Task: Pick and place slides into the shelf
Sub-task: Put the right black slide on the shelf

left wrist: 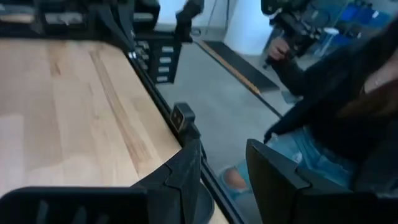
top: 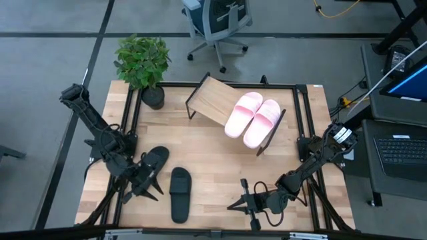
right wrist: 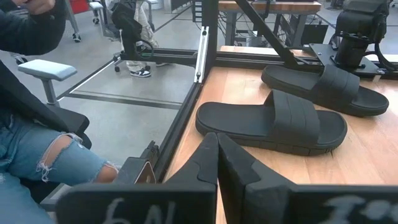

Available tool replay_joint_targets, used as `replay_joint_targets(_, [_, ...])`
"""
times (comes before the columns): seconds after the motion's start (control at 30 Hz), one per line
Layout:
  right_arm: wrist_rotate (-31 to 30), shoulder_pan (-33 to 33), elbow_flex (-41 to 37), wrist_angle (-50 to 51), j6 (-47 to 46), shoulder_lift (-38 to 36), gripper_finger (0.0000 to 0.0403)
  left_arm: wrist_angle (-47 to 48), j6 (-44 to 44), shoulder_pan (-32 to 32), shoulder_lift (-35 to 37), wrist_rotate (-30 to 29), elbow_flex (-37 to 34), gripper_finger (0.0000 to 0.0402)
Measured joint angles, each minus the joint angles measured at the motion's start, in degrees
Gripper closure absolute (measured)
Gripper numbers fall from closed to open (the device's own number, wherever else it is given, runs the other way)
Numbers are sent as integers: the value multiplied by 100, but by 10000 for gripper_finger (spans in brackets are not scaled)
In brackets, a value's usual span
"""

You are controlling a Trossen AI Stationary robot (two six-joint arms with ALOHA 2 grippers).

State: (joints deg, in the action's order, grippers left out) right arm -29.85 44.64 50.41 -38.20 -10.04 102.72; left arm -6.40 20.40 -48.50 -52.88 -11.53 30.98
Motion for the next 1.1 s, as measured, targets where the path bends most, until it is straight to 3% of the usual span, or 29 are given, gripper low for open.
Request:
replay_joint_targets(0.17, [0, 1, -2, 0, 2, 0, 399, -39, 10, -286, -56, -813, 0, 280])
replay_joint_targets(0.3, [0, -1, -2, 0, 2, 0, 399, -32, 11, -415, -376, -1117, 120, 280])
replay_joint_targets(0.47, [0, 1, -2, 0, 2, 0, 399, 154, -267, -572, -1092, -1210, 761, 280])
replay_joint_targets(0.57, [0, 0, -2, 0, 2, 0, 399, 647, -311, -706, -1553, -1551, 1271, 280])
replay_joint_targets(0.83, [0, 1, -2, -2, 2, -2, 399, 1353, 1016, -921, -2643, -2936, 1823, 280])
replay_joint_targets(1.1, [-2, 1, -4, -3, -11, -2, 399, 1391, 2083, -917, -3447, -3292, 1821, 280])
